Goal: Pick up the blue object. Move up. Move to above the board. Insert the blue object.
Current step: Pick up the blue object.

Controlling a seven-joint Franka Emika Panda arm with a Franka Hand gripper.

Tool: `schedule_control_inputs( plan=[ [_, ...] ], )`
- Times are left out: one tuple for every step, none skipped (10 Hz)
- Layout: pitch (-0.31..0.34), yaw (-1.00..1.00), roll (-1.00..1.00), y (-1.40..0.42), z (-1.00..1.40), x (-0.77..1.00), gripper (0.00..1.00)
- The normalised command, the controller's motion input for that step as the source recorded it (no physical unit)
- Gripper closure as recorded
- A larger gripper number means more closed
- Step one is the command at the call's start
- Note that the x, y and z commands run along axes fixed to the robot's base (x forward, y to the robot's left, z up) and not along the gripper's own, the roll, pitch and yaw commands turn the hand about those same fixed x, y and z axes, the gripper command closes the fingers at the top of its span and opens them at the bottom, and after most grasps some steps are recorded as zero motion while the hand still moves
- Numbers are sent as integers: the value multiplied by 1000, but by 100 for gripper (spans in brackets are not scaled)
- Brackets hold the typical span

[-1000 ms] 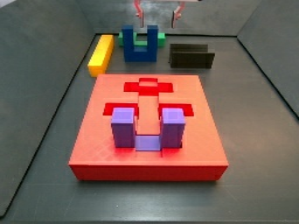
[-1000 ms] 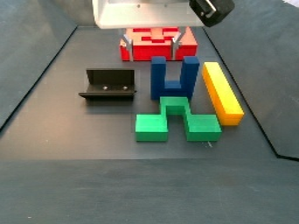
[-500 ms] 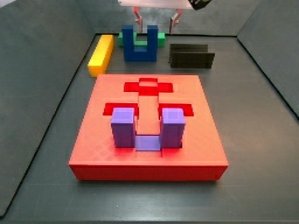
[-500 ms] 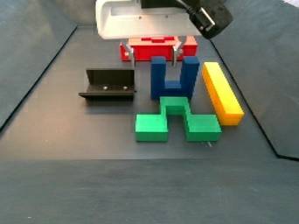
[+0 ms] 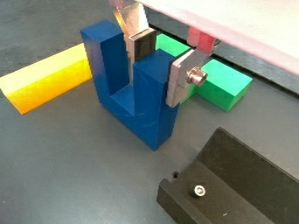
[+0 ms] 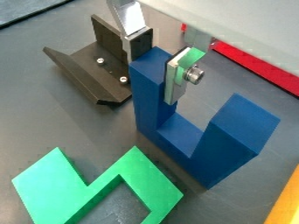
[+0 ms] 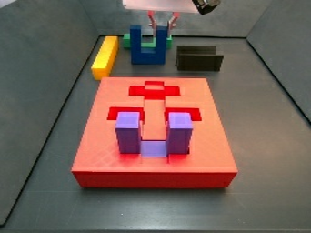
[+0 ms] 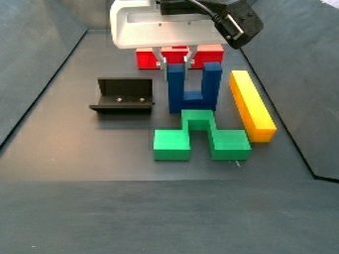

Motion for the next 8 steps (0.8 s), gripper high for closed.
schedule_control_inputs(
  plan=[
    [0, 0, 0, 0, 0, 0, 100],
    [0, 0, 0, 0, 0, 0, 100],
    [0, 0, 0, 0, 0, 0, 100],
    [0, 0, 0, 0, 0, 0, 100],
    [0, 0, 0, 0, 0, 0, 100],
    [0, 0, 0, 0, 0, 0, 100],
    [0, 0, 0, 0, 0, 0, 100],
    [0, 0, 0, 0, 0, 0, 100]
  ],
)
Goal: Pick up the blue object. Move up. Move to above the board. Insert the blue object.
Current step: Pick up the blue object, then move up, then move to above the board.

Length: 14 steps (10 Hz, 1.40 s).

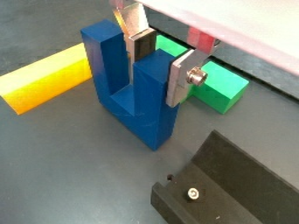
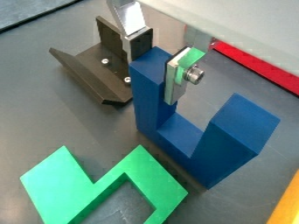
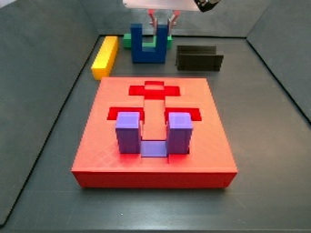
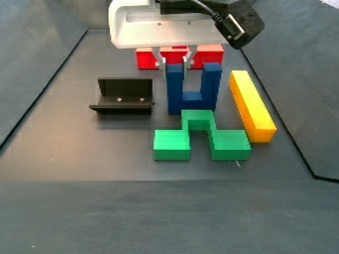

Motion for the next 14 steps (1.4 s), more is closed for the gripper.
schedule_control_inputs(
  plan=[
    [0, 0, 0, 0, 0, 0, 100],
    [0, 0, 0, 0, 0, 0, 100],
    [0, 0, 0, 0, 0, 0, 100],
    [0, 0, 0, 0, 0, 0, 100],
    [0, 0, 0, 0, 0, 0, 100],
    [0, 0, 0, 0, 0, 0, 100],
    [0, 0, 0, 0, 0, 0, 100],
    [0, 0, 0, 0, 833, 0, 100],
    [9, -45, 6, 44, 811, -5, 100],
    [37, -48, 7, 52, 700, -34, 100],
    [17, -30, 14, 29, 299, -4, 100],
    [0, 0, 0, 0, 1400, 0, 100],
    [36, 12, -13, -6, 1400, -18, 100],
    [35, 4, -3, -6, 1400, -34, 100]
  ],
)
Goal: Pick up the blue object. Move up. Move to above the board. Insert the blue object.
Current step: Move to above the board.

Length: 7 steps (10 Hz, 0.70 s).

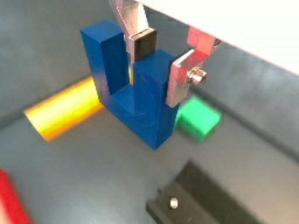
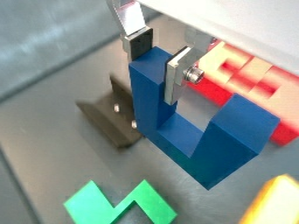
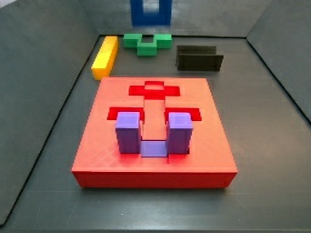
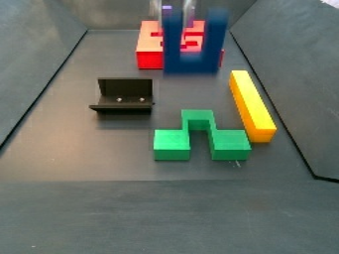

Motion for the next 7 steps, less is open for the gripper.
schedule_control_inputs(
  plan=[
    [26, 2, 8, 1, 1400, 20, 100],
    [69, 4, 1, 2, 1400, 74, 100],
    [99, -3, 4, 0, 669, 39, 100],
    [280, -248, -19, -1400, 219, -176, 100],
    [250, -235, -20, -1400, 195, -176, 100],
    [158, -103, 13, -1400, 216, -184, 100],
    [122, -62, -23, -1400, 206, -177, 100]
  ],
)
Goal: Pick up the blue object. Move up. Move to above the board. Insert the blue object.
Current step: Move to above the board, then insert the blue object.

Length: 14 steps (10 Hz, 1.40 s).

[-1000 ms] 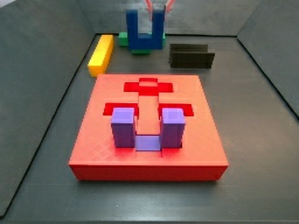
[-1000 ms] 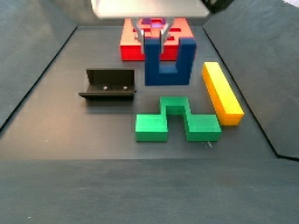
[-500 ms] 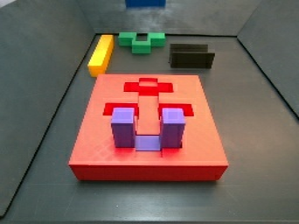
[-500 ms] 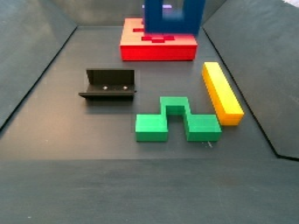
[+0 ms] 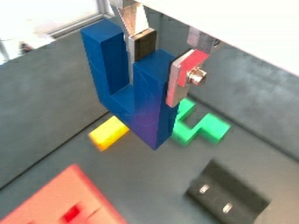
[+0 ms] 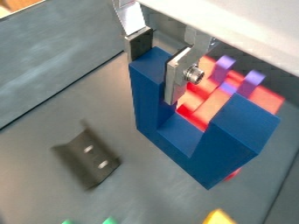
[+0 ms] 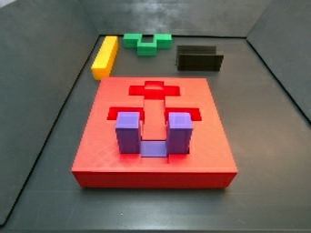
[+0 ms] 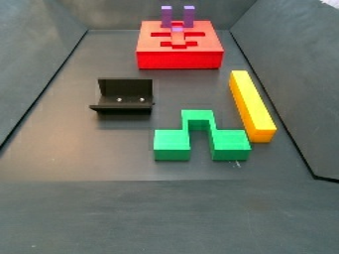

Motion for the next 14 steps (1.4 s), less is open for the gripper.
schedule_control_inputs(
  plan=[
    [72, -22, 0, -1400, 211, -169, 100],
    [60, -8, 3, -1400, 224, -167, 100],
    [61, -1, -21, -1400, 235, -152, 100],
    [69, 2, -9, -1400, 240, -144, 100],
    [79, 6, 12, -933, 177, -73, 100],
    [100, 4, 2, -569, 113, -13, 100],
    [122, 1, -1, -245, 58, 41, 100],
    [104, -9, 20, -183, -137, 11, 100],
    [97, -9, 17, -171, -163, 0, 100],
    [90, -9, 26, -146, -197, 0, 100],
    [91, 0, 39, -120, -209, 14, 100],
    [91, 0, 51, -57, -180, 31, 100],
    [59, 0, 59, 0, -120, 140, 100],
    [40, 20, 54, 103, -106, 406, 100]
  ],
)
